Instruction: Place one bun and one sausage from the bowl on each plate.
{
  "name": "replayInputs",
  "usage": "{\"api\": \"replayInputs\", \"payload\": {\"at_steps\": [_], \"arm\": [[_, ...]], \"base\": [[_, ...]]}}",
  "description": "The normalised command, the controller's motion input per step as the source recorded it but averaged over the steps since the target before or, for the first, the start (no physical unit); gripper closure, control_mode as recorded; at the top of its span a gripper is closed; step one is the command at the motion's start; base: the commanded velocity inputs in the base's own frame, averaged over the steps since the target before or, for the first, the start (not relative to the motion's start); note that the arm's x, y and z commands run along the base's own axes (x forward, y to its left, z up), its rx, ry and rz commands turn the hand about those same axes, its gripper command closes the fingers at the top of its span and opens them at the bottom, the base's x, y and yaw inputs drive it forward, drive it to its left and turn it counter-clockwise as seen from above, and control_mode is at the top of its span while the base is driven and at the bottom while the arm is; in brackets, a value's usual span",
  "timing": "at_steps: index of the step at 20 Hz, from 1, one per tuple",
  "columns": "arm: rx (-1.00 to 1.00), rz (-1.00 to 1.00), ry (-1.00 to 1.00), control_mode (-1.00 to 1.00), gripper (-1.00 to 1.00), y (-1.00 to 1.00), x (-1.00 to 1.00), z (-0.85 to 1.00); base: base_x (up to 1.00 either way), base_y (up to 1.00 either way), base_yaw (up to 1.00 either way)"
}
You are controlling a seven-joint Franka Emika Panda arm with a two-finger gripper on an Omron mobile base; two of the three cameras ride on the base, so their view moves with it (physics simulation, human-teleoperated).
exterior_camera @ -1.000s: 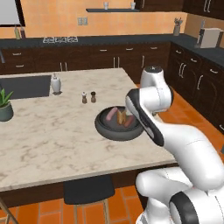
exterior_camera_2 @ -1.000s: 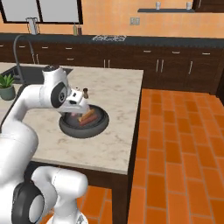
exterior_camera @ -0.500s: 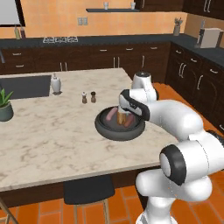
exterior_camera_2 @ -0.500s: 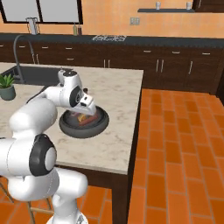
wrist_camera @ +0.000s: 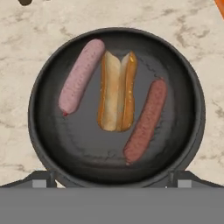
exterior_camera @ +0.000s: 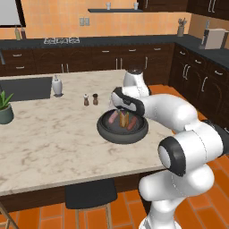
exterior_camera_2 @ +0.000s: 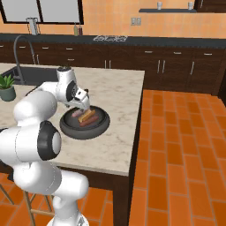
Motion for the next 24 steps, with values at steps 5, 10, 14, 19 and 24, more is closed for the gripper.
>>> {"api": "replayInputs", "payload": {"at_steps": [5,10,14,19,24], "arm": [[0.0,0.0,-0.06,-1.0,-1.0,1.0,0.7,0.02],[0.0,-0.07,0.06,-1.0,-1.0,0.24,0.54,-0.46],[0.0,-0.17,0.07,-1.0,-1.0,-0.14,0.29,-0.42],[0.0,-0.19,0.06,-1.0,-1.0,-0.29,0.0,-0.34],[0.0,-0.06,0.0,-1.0,-1.0,-0.07,0.18,-0.43]], "base": [[0.0,0.0,0.0],[0.0,0.0,0.0],[0.0,0.0,0.0],[0.0,0.0,0.0],[0.0,0.0,0.0]]}}
